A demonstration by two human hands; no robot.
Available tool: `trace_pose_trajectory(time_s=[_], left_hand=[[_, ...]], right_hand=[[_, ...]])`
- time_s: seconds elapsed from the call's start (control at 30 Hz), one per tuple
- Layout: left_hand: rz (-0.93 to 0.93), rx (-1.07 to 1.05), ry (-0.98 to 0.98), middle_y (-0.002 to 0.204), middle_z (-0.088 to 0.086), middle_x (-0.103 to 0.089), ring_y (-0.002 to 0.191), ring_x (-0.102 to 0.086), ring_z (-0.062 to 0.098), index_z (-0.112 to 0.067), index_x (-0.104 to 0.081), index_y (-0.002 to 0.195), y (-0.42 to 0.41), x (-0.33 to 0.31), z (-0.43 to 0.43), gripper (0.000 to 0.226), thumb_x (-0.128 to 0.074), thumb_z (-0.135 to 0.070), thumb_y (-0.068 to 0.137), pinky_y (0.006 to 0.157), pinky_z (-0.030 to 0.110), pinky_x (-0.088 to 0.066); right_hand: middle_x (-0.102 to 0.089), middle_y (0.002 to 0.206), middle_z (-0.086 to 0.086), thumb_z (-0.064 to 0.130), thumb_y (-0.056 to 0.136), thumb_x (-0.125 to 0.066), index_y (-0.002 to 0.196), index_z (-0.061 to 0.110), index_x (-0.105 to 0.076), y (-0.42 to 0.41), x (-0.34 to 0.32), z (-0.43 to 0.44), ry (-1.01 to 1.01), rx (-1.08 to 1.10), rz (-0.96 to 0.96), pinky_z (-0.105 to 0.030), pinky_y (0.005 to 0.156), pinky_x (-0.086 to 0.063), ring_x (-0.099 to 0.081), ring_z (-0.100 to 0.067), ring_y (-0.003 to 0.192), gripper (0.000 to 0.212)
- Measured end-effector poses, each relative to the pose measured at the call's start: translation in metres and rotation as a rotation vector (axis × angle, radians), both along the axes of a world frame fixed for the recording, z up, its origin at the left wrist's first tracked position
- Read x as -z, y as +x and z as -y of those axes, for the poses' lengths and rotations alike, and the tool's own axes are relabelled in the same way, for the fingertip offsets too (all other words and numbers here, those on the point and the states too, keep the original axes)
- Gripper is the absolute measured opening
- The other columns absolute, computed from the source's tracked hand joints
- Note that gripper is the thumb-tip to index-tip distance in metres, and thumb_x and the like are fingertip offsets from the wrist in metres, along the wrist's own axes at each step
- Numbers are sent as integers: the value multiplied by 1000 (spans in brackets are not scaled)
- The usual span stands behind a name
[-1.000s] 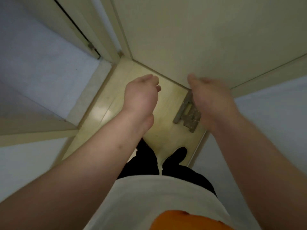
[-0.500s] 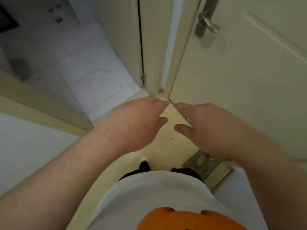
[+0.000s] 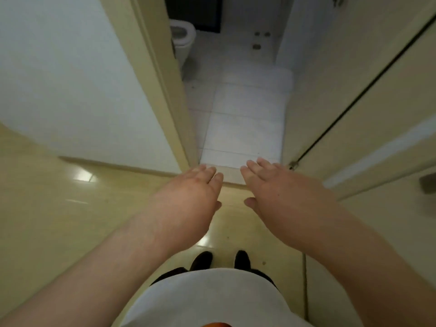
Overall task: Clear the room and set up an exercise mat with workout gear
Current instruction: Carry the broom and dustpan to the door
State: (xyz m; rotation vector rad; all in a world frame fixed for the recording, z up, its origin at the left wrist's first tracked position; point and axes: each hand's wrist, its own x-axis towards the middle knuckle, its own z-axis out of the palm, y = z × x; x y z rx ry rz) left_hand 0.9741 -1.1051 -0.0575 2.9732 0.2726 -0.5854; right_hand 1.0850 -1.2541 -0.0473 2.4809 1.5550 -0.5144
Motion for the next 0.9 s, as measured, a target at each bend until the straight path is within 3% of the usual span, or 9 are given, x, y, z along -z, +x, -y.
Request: trace_pose_trajectory(time_s=[0.23, 0.43, 0.63, 0.8, 0.9], left_hand=[[-1, -449, 59, 167, 4, -4, 154, -2, 19, -15, -2, 159, -87, -5, -37, 62, -29, -36, 108, 122, 30, -3], [54, -795, 79, 167, 1, -5, 154, -4, 18, -17, -3, 159, -190, -9, -85, 62, -30, -38, 107, 122, 31, -6], [93, -1030, 65, 167, 2, -11, 153, -12, 18, -17, -6, 159, -294, -10, -148, 62, -33, -37, 107, 121, 31, -15], [150, -1208, 88, 161, 1, -28, 146, -30, 19, -19, -20, 156, -366, -17, -206, 58, -38, -39, 105, 115, 34, -31], [176, -1282, 77, 158, -1, -33, 142, -37, 18, -21, -24, 155, -398, -18, -246, 56, -39, -41, 104, 112, 36, -36]], right_hand=[[-14, 167, -7, 25, 105, -49, 159, 11, -9, -36, -6, -103, 69, -485, 26, -34, 123, -12, -13, -21, 154, 69], [-19, 166, -9, 23, 105, -49, 159, 9, -12, -123, -9, -210, 73, -800, 23, -34, 122, -18, -18, -22, 153, 67], [-22, 166, -2, 34, 108, -36, 159, 15, -13, -226, -19, -305, 63, -959, -26, -33, 119, -24, -22, -19, 151, 60], [-31, 161, 2, 35, 107, -38, 157, 18, -20, -303, -25, -378, 97, -1056, -40, -37, 113, -39, -35, -18, 144, 55], [-27, 163, 3, 34, 108, -37, 158, 20, -16, -334, -28, -427, 85, -1103, -41, -36, 112, -39, -32, -16, 147, 56]])
